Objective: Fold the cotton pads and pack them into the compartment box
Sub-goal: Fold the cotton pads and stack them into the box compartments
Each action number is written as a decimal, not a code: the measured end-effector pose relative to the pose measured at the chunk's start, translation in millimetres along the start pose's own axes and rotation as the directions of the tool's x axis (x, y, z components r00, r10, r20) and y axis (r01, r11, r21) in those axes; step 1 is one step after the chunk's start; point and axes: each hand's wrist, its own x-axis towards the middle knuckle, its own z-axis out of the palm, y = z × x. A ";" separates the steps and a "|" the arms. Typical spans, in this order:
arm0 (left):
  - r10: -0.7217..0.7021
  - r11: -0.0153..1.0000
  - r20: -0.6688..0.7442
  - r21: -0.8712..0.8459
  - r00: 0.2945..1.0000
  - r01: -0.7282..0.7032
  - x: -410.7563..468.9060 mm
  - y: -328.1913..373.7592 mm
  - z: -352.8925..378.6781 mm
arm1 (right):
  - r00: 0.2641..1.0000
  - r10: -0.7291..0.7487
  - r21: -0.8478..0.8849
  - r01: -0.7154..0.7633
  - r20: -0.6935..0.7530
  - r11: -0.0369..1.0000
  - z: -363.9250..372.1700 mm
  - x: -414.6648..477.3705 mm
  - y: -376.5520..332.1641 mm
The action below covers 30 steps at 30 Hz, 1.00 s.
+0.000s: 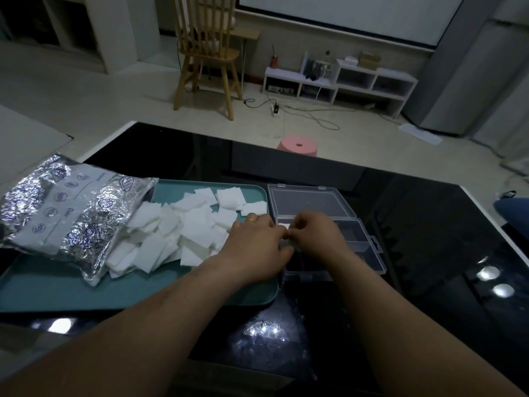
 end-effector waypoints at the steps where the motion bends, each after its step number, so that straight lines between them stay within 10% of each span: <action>1: -0.006 1.000 -0.001 -0.007 1.000 0.006 -0.7 -1.0 0.3 | 1.000 0.008 -0.010 -0.008 0.005 1.000 0.6 0.1 -0.6; 8: -0.052 0.987 -0.222 -0.158 0.974 0.017 -9.5 -16.6 -44.6 | 0.964 -0.133 0.096 0.159 -0.229 0.983 -7.9 -10.4 -27.6; 15: -0.518 0.759 -0.405 -0.623 0.753 0.187 -30.5 -98.4 -102.4 | 0.952 -0.273 -0.010 0.275 -0.140 0.962 14.6 4.3 -50.6; 24: -0.433 0.770 -0.307 -0.614 0.848 0.171 -16.3 -101.6 -98.6 | 0.939 -0.265 -0.570 0.344 0.219 0.746 17.9 46.3 -86.0; 30: -0.418 0.756 -0.295 -0.637 0.859 0.149 -22.6 -98.0 -102.5 | 0.918 -0.340 -0.664 0.385 0.205 0.641 28.1 31.9 -89.5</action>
